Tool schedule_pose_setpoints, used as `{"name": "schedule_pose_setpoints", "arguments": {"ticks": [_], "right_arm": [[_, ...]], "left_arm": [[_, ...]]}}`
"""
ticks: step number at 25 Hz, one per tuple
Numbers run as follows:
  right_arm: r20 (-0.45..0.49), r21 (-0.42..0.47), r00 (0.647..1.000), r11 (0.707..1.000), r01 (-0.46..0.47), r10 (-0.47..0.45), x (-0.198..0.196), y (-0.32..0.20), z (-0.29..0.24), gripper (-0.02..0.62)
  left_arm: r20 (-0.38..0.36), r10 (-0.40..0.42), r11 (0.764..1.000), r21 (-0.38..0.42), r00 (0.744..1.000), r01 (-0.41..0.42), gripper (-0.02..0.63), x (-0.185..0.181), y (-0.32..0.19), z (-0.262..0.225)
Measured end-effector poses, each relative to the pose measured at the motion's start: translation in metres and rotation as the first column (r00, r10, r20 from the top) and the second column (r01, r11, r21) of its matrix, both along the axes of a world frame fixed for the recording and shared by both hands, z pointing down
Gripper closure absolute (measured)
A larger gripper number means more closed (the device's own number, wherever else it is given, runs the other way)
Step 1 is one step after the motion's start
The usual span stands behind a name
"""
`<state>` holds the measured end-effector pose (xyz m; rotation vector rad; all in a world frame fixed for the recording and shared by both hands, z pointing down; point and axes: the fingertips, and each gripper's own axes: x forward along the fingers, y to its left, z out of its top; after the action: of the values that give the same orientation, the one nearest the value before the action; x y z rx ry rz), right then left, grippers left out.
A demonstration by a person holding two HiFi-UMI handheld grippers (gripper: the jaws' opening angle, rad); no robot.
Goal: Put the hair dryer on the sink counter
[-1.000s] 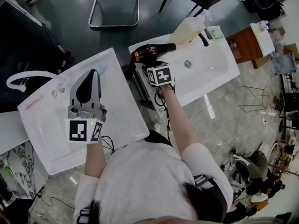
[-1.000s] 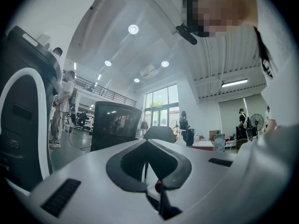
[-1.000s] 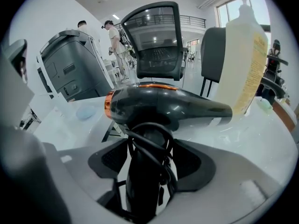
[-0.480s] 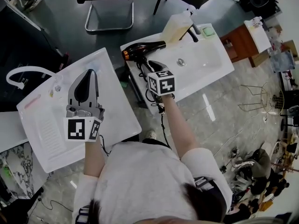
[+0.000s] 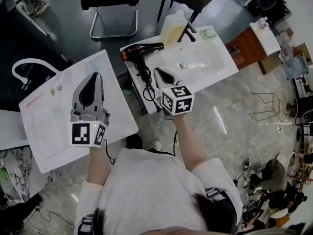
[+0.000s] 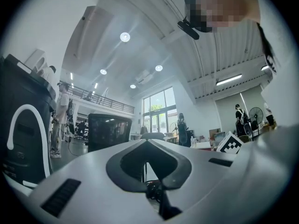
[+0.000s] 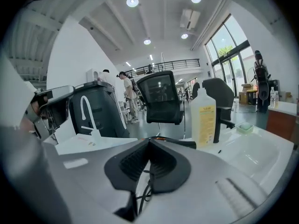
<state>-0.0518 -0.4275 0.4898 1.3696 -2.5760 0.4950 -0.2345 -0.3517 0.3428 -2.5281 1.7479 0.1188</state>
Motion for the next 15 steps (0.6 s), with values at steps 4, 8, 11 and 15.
{"name": "schedule_pose_setpoints", "arguments": {"ticks": [4,8,11,15], "right_arm": [[0.008,0.074,1.000,0.997,-0.012,0.011,0.018,0.024,-0.027,0.584],[0.024,0.138,1.000,0.990,-0.022,0.019,0.033,0.046,-0.053,0.584],[0.024,0.183,0.999,0.983,-0.030,0.026,0.045,0.061,-0.071,0.584],[0.050,0.229,0.998,0.972,-0.045,0.034,0.062,0.079,-0.093,0.584]], "left_arm": [[0.005,-0.002,1.000,0.015,1.000,0.002,0.604,0.015,0.019,-0.008],[0.009,-0.002,0.999,0.033,1.000,0.001,0.604,0.029,0.036,-0.016],[0.011,-0.002,0.999,0.045,1.000,0.001,0.604,0.039,0.046,-0.021],[0.018,-0.001,0.998,0.059,1.000,0.000,0.604,0.053,0.061,-0.027]]}}
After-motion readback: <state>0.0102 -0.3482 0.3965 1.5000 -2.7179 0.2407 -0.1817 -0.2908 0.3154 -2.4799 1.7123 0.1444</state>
